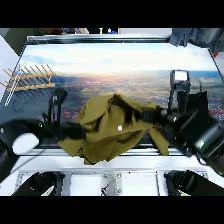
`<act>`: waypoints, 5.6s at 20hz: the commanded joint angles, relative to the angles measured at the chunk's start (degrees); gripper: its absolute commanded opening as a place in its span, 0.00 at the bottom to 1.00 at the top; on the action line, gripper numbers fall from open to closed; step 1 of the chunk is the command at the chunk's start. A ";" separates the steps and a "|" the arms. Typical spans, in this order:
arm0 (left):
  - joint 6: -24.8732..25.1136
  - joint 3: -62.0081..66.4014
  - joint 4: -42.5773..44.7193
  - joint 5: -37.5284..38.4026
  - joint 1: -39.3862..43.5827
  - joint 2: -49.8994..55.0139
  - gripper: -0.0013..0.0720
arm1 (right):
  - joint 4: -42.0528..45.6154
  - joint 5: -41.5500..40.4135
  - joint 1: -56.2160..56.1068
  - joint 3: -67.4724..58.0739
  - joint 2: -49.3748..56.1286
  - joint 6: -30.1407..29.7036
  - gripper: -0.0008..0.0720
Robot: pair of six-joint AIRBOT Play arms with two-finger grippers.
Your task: Fold the clothes and pants, and hang the long-sleeved shirts on hangers.
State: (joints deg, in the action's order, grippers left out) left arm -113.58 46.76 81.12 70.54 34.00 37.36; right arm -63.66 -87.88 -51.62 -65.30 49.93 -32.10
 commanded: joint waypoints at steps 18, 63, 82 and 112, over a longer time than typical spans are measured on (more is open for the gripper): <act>16.35 21.42 19.85 -10.91 -48.57 25.55 0.91 | -2.12 -1.86 -6.27 4.79 -1.70 6.69 0.04; 38.91 46.01 34.93 -29.99 -62.84 71.32 0.91 | -8.44 -1.88 -7.41 4.79 2.86 12.02 0.04; 40.76 58.05 34.25 -31.85 -64.89 83.65 0.91 | -8.66 -1.88 -7.39 4.79 8.24 12.02 0.04; 40.74 58.07 29.92 -34.75 -65.37 81.33 0.04 | -8.59 -1.66 -7.39 4.79 10.32 12.04 0.04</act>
State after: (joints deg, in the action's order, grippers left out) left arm -72.82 104.77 110.96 34.57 -32.14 120.29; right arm -72.29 -89.56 -58.96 -60.53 60.23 -20.05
